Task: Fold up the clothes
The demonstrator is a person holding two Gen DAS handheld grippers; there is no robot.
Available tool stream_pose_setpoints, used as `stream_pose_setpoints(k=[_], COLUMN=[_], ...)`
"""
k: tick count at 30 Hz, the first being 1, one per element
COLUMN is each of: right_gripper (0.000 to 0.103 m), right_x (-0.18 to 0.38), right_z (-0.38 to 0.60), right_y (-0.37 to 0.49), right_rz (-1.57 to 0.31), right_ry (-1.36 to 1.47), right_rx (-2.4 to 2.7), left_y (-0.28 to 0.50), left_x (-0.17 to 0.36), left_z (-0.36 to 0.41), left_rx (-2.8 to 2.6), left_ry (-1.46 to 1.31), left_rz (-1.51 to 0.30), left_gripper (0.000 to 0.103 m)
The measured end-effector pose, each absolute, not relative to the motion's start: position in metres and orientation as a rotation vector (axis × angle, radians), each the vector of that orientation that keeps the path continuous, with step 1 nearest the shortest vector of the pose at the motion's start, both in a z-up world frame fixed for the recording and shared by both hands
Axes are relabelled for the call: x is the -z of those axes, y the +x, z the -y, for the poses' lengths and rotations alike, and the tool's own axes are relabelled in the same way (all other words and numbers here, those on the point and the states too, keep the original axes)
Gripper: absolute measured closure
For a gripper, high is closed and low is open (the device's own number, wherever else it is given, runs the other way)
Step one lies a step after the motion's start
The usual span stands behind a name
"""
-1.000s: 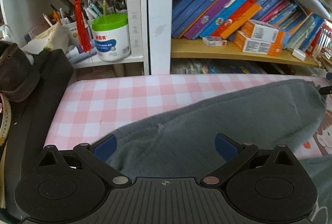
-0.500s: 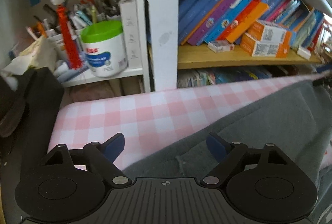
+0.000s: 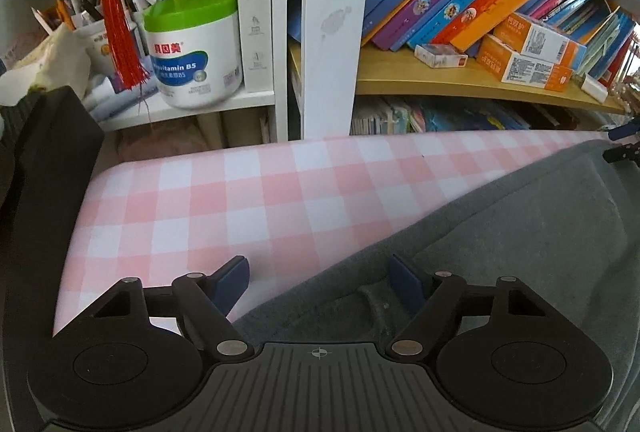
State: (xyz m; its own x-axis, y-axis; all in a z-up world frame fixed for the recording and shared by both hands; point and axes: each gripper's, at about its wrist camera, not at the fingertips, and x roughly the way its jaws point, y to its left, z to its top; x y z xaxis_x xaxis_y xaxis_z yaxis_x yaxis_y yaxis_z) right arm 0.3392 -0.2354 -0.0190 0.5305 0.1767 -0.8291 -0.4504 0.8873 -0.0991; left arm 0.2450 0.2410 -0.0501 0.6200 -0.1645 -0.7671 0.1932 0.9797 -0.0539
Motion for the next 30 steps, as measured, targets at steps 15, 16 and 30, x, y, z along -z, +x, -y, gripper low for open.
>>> stream_pose_setpoints(k=[15, 16, 30], right_gripper=[0.048, 0.059, 0.09], right_x=[0.021, 0.02, -0.018], right_z=[0.248, 0.248, 0.245], right_y=[0.344, 0.344, 0.293], right_rz=[-0.979, -0.981, -0.857], right_ry=[-0.188, -0.183, -0.238], right_rx=[-0.401, -0.418, -0.447], left_y=[0.248, 0.248, 0.21], left_x=[0.049, 0.048, 0.012], left_z=[-0.234, -0.233, -0.209], left_rx=[0.23, 0.237, 0.31], left_ry=[0.033, 0.032, 0.123], left_rz=[-0.907, -0.911, -0.836], left_gripper=[0.045, 0.052, 0.101])
